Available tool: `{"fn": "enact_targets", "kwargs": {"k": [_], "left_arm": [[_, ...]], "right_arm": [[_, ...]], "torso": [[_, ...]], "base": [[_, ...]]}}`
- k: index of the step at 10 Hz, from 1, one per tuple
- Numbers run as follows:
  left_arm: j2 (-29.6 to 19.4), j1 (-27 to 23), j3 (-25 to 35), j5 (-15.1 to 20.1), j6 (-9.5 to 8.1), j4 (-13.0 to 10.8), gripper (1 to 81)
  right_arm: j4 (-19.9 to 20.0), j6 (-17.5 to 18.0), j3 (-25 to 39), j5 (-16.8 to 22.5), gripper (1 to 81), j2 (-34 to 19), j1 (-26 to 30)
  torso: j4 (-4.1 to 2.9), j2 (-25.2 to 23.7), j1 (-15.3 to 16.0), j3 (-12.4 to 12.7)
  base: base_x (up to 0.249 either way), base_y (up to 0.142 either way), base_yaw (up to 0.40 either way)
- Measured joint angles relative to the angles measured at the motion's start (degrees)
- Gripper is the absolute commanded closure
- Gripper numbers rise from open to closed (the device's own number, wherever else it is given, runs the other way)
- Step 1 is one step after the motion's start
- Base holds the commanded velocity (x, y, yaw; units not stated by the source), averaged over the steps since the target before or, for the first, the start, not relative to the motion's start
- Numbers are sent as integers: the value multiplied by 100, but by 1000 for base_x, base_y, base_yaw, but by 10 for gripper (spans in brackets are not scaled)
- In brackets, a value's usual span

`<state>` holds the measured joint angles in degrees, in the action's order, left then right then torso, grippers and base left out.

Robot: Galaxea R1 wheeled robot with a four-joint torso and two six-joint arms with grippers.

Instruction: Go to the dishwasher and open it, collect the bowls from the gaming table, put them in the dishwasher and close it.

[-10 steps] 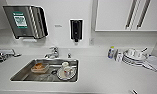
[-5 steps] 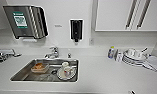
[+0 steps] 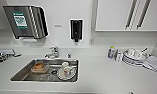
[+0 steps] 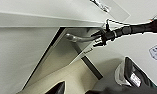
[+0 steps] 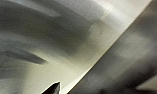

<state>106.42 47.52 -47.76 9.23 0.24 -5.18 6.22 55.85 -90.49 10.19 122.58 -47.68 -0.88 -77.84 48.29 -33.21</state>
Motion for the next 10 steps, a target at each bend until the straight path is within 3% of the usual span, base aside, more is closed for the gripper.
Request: {"fn": "enact_targets", "kwargs": {"k": [4, 10], "left_arm": [[118, 2, -171, 2, -2, 0, 10], [145, 30, -188, 9, -2, 0, 10]], "right_arm": [[23, 16, 85, -358, 10, -50, -193], [41, 55, 99, -485, 10, -56, -157]], "torso": [[0, 0, 0, 0], [-2, 5, 2, -2]], "base": [[0, 0, 0], [-50, 0, 0]]}}
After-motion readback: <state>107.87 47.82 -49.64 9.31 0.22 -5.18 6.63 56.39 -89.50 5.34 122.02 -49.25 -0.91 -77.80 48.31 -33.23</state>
